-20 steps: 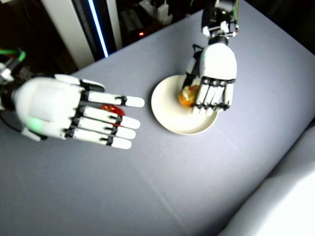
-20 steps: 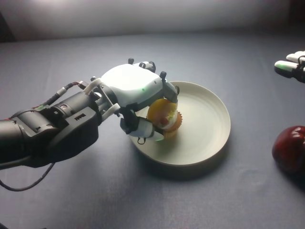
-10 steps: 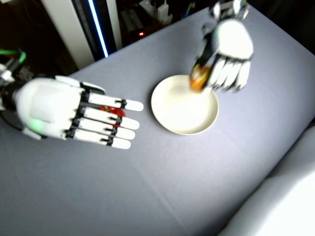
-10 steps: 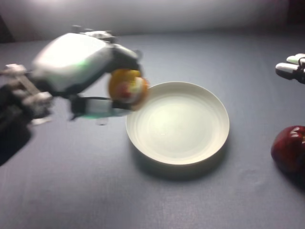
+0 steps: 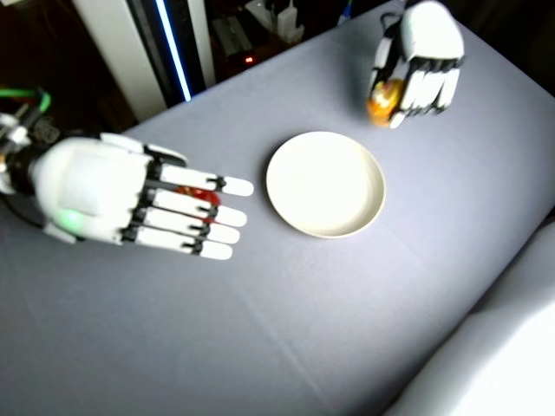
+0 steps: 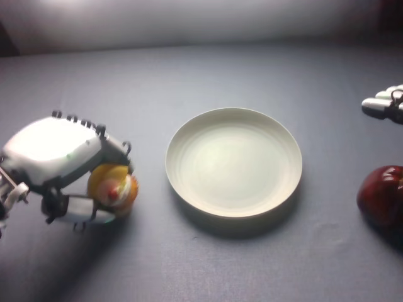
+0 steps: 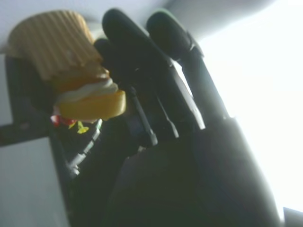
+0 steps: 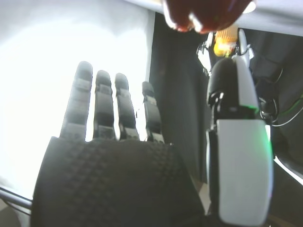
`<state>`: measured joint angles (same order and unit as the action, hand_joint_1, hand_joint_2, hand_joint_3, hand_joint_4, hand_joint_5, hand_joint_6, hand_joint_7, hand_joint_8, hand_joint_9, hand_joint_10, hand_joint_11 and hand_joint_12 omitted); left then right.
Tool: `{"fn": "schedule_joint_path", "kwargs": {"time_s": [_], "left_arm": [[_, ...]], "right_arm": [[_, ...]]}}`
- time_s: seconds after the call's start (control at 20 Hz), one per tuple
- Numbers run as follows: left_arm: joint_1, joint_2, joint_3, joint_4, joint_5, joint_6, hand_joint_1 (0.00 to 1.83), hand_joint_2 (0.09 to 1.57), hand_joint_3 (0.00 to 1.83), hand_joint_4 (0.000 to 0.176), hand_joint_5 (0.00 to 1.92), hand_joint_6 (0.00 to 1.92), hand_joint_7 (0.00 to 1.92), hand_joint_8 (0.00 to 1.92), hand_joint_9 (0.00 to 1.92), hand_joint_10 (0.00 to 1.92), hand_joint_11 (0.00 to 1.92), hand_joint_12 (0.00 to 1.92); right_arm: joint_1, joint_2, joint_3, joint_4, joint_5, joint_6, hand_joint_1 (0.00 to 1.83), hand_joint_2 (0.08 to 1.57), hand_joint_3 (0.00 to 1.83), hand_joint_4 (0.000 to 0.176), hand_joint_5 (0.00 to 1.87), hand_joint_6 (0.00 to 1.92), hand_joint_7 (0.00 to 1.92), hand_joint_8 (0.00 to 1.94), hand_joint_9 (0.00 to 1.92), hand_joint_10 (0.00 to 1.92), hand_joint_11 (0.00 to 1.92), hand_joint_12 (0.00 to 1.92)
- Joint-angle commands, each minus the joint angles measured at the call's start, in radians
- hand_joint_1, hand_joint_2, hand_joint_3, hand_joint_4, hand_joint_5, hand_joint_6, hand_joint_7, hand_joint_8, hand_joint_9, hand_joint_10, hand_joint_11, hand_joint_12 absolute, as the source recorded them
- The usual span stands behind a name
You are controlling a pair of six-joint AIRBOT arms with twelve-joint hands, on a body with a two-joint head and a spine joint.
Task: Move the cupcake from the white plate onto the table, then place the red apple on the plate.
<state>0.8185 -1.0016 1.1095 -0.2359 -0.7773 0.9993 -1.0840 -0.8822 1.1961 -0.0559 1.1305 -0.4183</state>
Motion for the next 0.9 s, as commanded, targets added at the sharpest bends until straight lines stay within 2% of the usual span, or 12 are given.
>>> {"fn": "schedule_joint_path", "kwargs": {"time_s": [0.0,0.1,0.15,0.2,0.3,0.35,0.5,0.6,0.7,0.75,0.8,0.85], "left_arm": [[0.005,0.005,0.009,-0.02,-0.103,0.007,1.27,1.1,0.0,0.0,1.19,0.29,0.96,1.26,0.86,1.03,0.61,1.52],[0.025,0.005,0.007,-0.044,-0.101,0.013,1.29,1.05,0.0,0.0,1.18,0.39,1.12,0.97,0.96,0.67,0.64,1.32],[0.031,0.006,0.004,-0.05,-0.105,0.015,1.21,0.99,0.0,0.0,1.0,0.13,1.0,0.35,0.88,0.4,0.53,1.18],[0.038,0.009,-0.001,-0.057,-0.115,0.016,1.13,0.96,0.0,0.0,0.9,0.03,0.95,0.09,0.82,0.21,0.4,1.11],[0.044,0.016,-0.011,-0.062,-0.134,0.018,0.93,0.93,0.0,0.003,0.55,0.0,0.59,0.0,0.52,0.01,0.06,0.98],[0.047,0.02,-0.019,-0.062,-0.147,0.018,0.91,0.92,0.0,0.016,0.49,0.0,0.52,0.0,0.48,0.0,0.02,0.98],[0.05,0.027,-0.033,-0.062,-0.179,0.016,0.84,0.92,0.0,0.094,0.34,0.0,0.31,0.0,0.27,0.0,0.0,0.71],[0.055,0.032,-0.043,-0.056,-0.202,0.003,0.85,0.88,0.0,0.131,0.3,0.0,0.25,0.0,0.26,0.0,0.0,0.77],[0.064,0.042,-0.058,-0.048,-0.231,-0.006,0.83,0.88,0.0,0.15,0.23,0.0,0.18,0.0,0.21,0.0,0.0,0.7],[0.069,0.05,-0.068,-0.036,-0.255,-0.026,0.8,0.87,0.0,0.162,0.2,0.0,0.18,0.0,0.21,0.0,0.0,0.69],[0.076,0.056,-0.072,-0.017,-0.28,-0.06,0.78,0.87,0.0,0.173,0.18,0.0,0.16,0.0,0.19,0.0,0.0,0.62],[0.082,0.063,-0.081,0.002,-0.311,-0.091,0.79,0.87,0.0,0.153,0.18,0.0,0.17,0.0,0.16,0.0,0.0,0.53]], "right_arm": [[0.007,0.008,-0.001,0.005,0.103,0.016,0.77,1.0,0.0,0.171,0.05,0.0,0.07,0.0,0.06,0.0,0.05,0.05],[0.011,0.019,-0.009,-0.034,0.07,0.019,0.74,0.91,0.0,0.176,0.04,0.0,0.09,0.0,0.06,0.0,0.05,0.06],[0.014,0.019,-0.009,-0.051,0.052,0.021,0.82,0.89,0.0,0.167,0.03,0.0,0.07,0.0,0.03,0.0,0.03,0.05],[0.02,0.019,-0.009,-0.071,0.019,0.022,0.86,0.88,0.0,0.138,0.03,0.0,0.06,0.0,0.04,0.0,0.04,0.06],[0.029,0.017,-0.007,-0.101,-0.027,0.022,0.8,0.84,0.0,0.154,0.02,0.0,0.05,0.0,0.06,0.03,0.01,0.38],[0.038,0.013,-0.003,-0.122,-0.066,0.022,0.81,0.83,0.0,0.13,0.04,0.0,0.07,0.0,0.11,0.01,0.0,0.61],[0.068,-0.016,0.023,-0.177,-0.157,0.032,0.9,0.83,0.0,0.106,0.16,0.0,0.23,0.0,0.28,0.01,0.01,0.97],[0.078,-0.028,0.038,-0.178,-0.171,0.034,0.99,0.89,0.0,0.071,0.33,0.01,0.37,0.01,0.42,0.02,0.13,1.05],[0.102,-0.03,0.049,-0.178,-0.18,0.031,1.27,1.02,0.0,0.0,0.83,0.02,0.71,0.03,0.79,0.07,0.44,1.01],[0.119,-0.03,0.053,-0.178,-0.178,0.03,1.35,1.11,0.0,0.0,1.03,0.62,0.75,0.89,0.9,0.98,0.69,1.07],[0.132,-0.029,0.054,-0.176,-0.158,0.03,1.36,1.13,0.0,0.0,1.03,0.82,0.78,1.06,0.91,1.2,0.78,1.1],[0.144,-0.028,0.055,-0.168,-0.131,0.03,1.37,1.14,0.0,0.0,1.02,0.77,0.81,1.18,0.88,1.32,0.79,1.24]]}}
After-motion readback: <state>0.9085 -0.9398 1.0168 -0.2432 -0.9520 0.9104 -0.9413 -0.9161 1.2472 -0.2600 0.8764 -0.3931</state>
